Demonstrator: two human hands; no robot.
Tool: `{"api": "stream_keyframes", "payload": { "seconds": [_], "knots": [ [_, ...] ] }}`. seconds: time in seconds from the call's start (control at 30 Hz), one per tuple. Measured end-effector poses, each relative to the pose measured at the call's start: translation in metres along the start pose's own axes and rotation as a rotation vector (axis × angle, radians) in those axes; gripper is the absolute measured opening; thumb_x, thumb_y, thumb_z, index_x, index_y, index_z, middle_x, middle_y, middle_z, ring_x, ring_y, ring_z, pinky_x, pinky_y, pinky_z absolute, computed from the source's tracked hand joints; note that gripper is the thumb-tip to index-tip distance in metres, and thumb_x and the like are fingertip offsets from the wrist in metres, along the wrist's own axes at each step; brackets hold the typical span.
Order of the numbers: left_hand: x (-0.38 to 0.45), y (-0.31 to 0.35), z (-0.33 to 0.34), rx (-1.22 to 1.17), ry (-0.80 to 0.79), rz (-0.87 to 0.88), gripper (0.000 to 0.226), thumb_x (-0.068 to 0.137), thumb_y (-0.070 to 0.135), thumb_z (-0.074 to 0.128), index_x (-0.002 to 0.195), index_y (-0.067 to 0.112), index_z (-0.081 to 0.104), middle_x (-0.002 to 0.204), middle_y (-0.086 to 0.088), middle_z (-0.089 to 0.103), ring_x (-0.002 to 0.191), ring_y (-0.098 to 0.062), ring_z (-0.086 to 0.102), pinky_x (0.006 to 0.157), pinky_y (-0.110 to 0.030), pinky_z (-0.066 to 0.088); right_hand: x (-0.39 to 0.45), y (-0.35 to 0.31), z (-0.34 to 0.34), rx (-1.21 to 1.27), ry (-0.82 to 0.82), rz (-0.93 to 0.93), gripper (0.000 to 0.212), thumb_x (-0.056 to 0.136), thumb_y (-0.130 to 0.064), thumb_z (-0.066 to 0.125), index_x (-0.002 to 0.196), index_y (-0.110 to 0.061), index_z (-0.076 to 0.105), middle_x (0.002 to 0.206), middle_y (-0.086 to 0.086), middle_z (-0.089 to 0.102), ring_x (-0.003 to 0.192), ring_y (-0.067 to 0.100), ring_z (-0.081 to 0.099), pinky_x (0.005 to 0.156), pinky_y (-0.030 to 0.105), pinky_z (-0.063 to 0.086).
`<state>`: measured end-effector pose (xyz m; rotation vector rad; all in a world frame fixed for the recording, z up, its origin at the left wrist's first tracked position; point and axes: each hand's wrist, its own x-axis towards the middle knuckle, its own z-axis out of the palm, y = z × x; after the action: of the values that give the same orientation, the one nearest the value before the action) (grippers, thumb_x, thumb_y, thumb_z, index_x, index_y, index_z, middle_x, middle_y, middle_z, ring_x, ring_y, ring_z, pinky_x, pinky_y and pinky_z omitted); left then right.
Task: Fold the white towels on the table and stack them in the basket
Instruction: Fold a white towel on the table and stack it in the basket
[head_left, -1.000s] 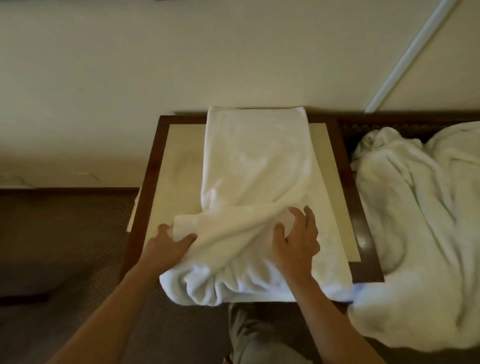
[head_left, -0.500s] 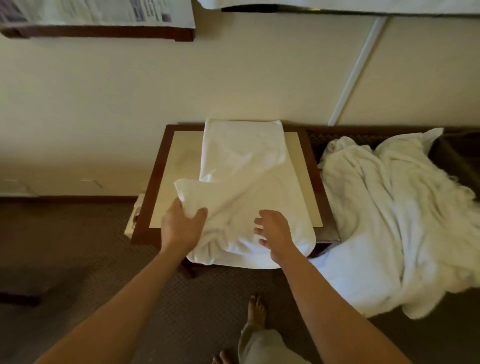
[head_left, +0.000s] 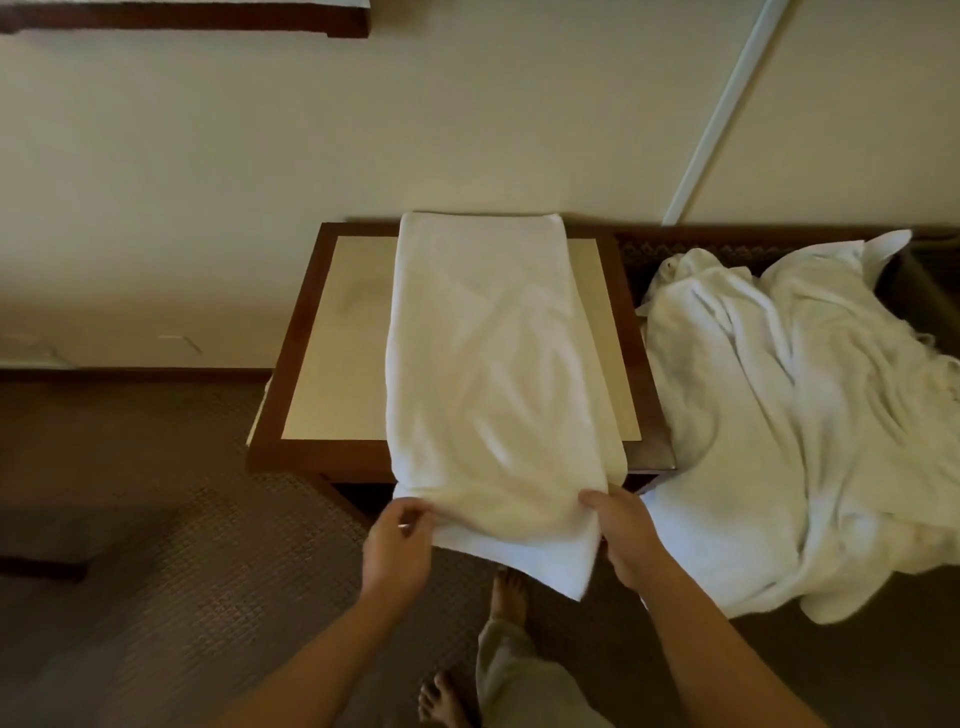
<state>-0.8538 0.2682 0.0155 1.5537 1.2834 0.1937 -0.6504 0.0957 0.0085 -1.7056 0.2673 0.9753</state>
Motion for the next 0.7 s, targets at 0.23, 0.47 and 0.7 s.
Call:
{"api": "stream_keyframes", "payload": {
  "seconds": [0.23, 0.47, 0.7],
  "knots": [
    [0.083, -0.037, 0.0, -0.562, 0.082, -0.49, 0.059, 0.094, 0.029, 0.072, 0.148, 0.027, 0.048, 0.142, -0.009, 0.056, 0.121, -0.038, 0.058, 0.094, -0.058, 0.056, 0.008, -0.001, -0.006, 0.138, -0.036, -0.1, 0.02, 0.102, -0.021, 0.062, 0.12, -0.022, 0.068, 0.12, 0.001, 0.073, 0.113, 0.025, 0.066, 0.099, 0.047, 0.054],
    [0.046, -0.07, 0.005, 0.382, -0.025, -0.497, 0.074, 0.089, 0.033, 0.072, 0.154, 0.018, 0.039, 0.149, -0.022, 0.042, 0.122, -0.045, 0.053, 0.097, -0.048, 0.051, 0.013, 0.004, -0.009, 0.02, 0.0, -0.08, 0.019, 0.104, -0.02, 0.057, 0.115, -0.026, 0.071, 0.112, 0.0, 0.074, 0.105, 0.025, 0.069, 0.087, 0.045, 0.057],
    [0.08, -0.009, -0.009, -0.316, -0.008, -0.33, 0.038, 0.079, 0.021, 0.06, 0.115, 0.009, 0.062, 0.122, -0.016, 0.065, 0.116, -0.04, 0.058, 0.088, -0.05, 0.047, 0.014, -0.005, -0.008, -0.036, 0.008, -0.263, 0.013, 0.102, -0.023, 0.062, 0.105, -0.022, 0.075, 0.106, -0.007, 0.077, 0.108, 0.017, 0.069, 0.089, 0.026, 0.054]
  ]
}}
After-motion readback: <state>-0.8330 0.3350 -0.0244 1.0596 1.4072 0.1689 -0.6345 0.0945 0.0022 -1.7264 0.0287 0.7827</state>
